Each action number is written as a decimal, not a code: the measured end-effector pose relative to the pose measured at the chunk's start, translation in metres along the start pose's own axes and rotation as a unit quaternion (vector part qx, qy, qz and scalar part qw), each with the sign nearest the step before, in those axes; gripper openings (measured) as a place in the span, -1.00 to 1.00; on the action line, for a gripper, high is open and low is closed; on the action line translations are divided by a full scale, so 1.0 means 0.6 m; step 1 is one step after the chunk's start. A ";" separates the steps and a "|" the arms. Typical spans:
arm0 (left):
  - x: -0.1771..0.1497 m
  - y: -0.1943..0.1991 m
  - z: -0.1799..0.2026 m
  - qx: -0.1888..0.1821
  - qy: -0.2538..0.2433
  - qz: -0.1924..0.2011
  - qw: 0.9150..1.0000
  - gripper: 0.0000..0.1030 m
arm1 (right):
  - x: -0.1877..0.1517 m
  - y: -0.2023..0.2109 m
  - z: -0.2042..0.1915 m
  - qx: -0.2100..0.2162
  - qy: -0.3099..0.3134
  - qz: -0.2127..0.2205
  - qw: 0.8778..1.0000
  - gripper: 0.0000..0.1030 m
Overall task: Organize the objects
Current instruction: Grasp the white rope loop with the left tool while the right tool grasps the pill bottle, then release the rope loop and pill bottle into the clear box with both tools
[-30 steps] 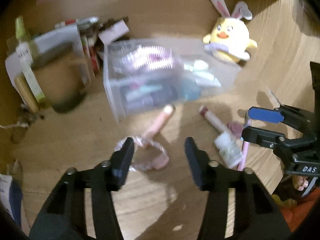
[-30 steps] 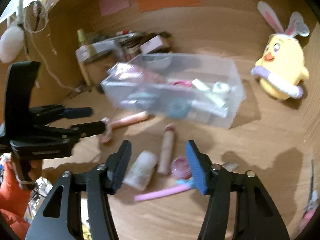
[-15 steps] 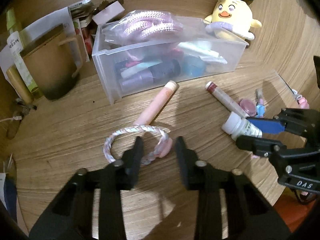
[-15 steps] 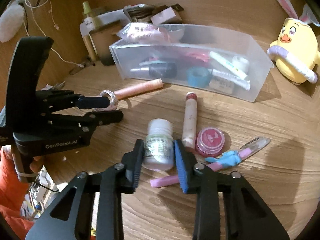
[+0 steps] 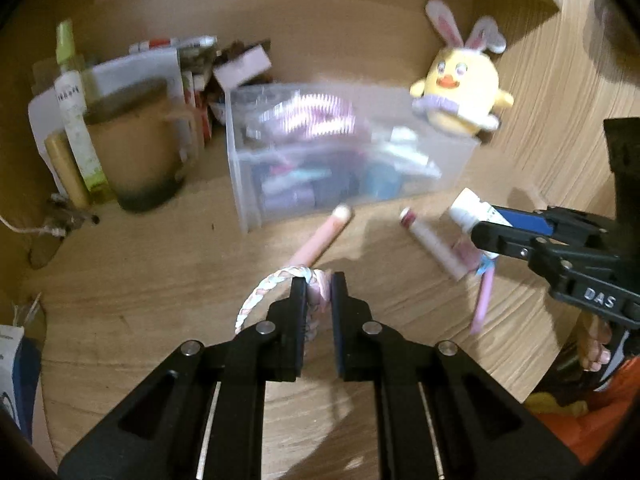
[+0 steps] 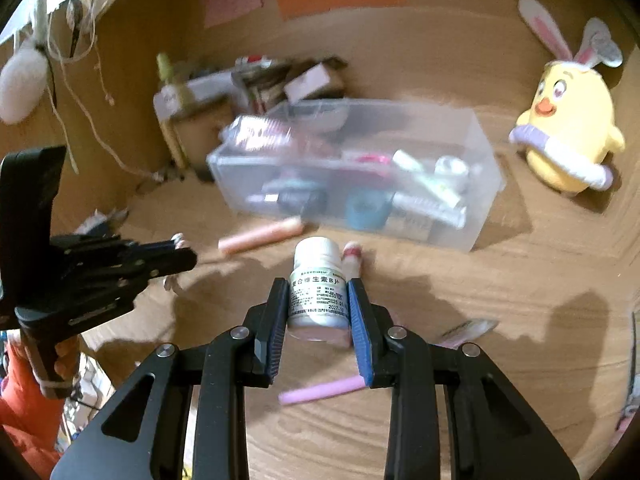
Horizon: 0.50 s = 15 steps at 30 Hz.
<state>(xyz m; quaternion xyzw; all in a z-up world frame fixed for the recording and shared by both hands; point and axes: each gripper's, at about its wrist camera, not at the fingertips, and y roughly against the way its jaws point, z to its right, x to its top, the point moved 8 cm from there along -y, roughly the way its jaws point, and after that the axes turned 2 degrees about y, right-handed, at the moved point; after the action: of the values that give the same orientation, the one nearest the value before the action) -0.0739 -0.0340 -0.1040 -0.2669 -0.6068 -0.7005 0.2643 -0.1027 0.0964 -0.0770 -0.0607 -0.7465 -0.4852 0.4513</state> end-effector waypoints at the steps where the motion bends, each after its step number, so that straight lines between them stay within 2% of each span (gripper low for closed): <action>1: 0.011 0.008 0.002 -0.002 -0.001 0.010 1.000 -0.79 | 0.008 0.005 0.004 -0.003 -0.001 0.007 1.000 -0.47; 10: 0.112 0.035 0.006 -0.010 -0.002 0.072 0.997 -0.79 | 0.079 0.042 0.046 -0.030 -0.007 0.060 0.998 -0.47; 15: 0.163 0.032 -0.014 -0.008 0.006 0.081 0.997 -0.79 | 0.106 0.045 0.065 -0.041 -0.008 0.073 0.996 -0.47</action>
<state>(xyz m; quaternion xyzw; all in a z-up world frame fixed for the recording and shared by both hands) -0.1313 -0.0491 -0.0238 -0.3135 -0.5757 -0.6833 0.3214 -0.1498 0.1188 -0.0169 -0.1379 -0.7232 -0.4805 0.4766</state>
